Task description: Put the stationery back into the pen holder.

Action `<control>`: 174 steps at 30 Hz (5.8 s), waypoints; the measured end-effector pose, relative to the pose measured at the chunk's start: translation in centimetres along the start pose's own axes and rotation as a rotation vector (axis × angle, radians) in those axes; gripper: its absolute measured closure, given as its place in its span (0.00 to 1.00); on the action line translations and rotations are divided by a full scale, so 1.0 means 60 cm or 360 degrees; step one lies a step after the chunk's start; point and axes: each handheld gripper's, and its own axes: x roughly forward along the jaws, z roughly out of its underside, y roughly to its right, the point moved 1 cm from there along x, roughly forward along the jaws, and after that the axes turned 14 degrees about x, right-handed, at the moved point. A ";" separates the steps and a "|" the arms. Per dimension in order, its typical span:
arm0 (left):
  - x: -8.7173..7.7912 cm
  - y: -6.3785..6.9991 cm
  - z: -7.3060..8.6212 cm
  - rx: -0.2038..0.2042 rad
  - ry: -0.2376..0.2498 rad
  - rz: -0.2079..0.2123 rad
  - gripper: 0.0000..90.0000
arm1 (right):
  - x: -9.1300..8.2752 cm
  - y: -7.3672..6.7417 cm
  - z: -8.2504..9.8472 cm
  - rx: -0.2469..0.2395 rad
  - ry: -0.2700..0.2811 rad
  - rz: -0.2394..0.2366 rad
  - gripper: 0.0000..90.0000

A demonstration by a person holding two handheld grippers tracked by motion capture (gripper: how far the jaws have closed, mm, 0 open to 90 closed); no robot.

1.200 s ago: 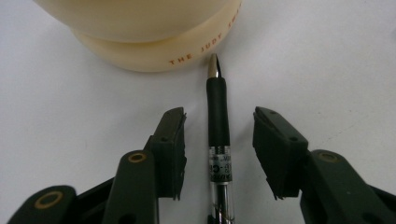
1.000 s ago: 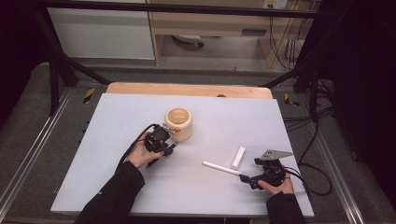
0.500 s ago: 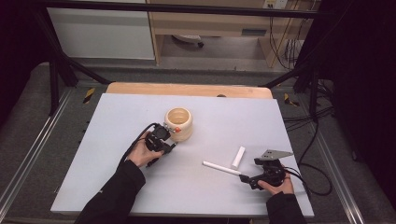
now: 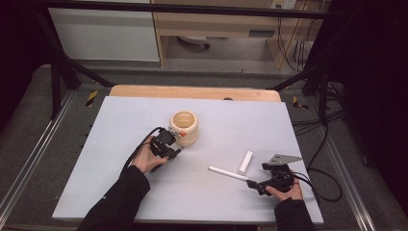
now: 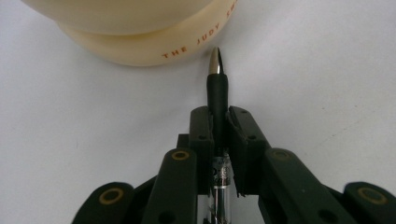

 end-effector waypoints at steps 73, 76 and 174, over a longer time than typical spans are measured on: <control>-0.182 0.016 -0.009 -0.0144 0.0718 -0.0226 0.89 | 0.000 0.000 0.000 -0.0002 -0.0002 0.0006 0.01; -0.190 0.013 -0.015 -0.0154 0.0748 -0.0235 0.89 | -0.001 0.000 0.000 -0.0001 -0.0003 0.0008 0.01; -0.055 -0.090 -0.138 -0.0280 0.0959 -0.0417 0.89 | -0.002 0.001 0.000 -0.0011 0.0000 -0.0002 0.01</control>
